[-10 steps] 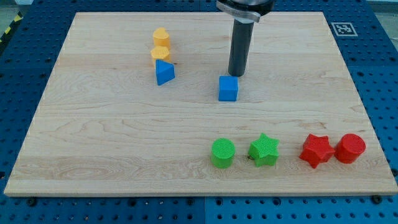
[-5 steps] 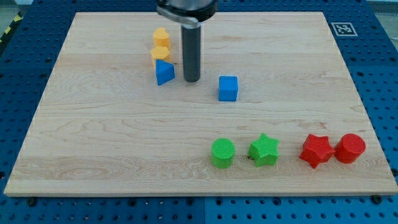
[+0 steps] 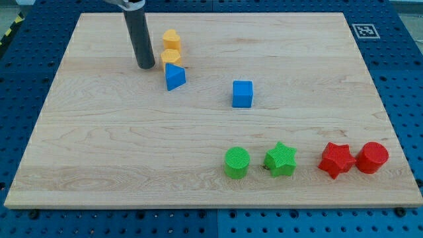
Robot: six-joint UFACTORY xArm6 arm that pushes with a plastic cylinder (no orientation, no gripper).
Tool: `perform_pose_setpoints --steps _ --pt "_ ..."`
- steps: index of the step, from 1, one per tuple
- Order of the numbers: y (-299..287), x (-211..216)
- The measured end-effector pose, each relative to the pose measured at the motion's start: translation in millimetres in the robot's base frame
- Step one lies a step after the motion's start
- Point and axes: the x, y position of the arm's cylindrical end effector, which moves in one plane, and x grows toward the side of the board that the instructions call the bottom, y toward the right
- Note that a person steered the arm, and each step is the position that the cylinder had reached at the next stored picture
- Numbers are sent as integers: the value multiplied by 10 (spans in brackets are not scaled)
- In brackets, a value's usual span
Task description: Move the yellow hexagon to the top left of the blue cube
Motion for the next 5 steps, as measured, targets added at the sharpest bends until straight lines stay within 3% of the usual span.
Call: perform_pose_setpoints --steps 3,5 --pt "139 -29" --pt "586 -29"
